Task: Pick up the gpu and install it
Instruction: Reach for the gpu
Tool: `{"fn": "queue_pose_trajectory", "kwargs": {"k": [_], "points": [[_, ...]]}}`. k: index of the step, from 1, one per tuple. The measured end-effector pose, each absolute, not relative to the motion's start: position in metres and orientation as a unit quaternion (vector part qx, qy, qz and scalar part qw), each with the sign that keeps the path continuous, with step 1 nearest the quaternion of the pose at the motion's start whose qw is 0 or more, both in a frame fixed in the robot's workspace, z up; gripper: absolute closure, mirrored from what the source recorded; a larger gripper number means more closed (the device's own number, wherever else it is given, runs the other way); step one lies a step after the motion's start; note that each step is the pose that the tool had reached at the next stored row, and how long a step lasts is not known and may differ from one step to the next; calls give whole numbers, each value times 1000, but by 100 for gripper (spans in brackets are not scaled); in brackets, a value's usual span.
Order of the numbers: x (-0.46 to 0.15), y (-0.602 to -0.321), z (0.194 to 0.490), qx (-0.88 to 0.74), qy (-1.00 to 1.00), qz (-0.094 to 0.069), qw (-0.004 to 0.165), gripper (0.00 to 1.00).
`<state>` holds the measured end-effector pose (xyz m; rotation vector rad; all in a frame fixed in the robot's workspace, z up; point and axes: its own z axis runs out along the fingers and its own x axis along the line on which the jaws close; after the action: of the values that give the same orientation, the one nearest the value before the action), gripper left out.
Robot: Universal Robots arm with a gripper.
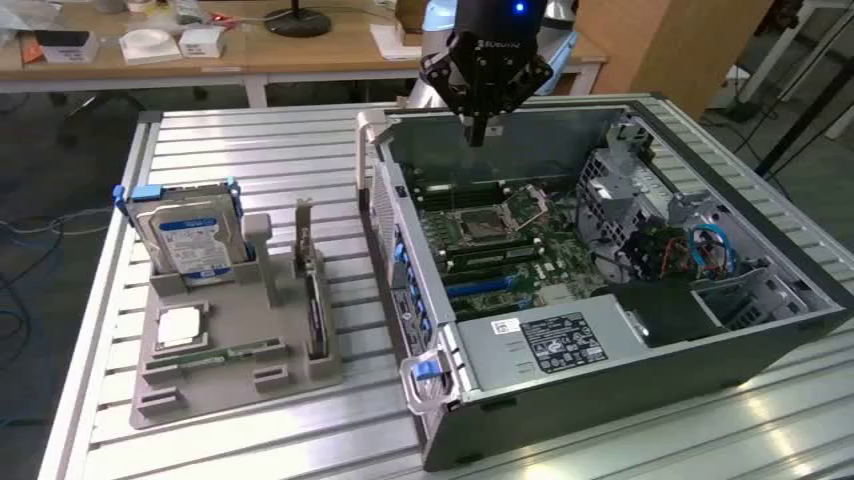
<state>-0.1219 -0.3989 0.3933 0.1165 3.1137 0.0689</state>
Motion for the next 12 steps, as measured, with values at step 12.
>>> {"fn": "queue_pose_trajectory", "kwargs": {"k": [12], "points": [[-123, -399, 393, 37, 999, 22, 12, 89]]}}
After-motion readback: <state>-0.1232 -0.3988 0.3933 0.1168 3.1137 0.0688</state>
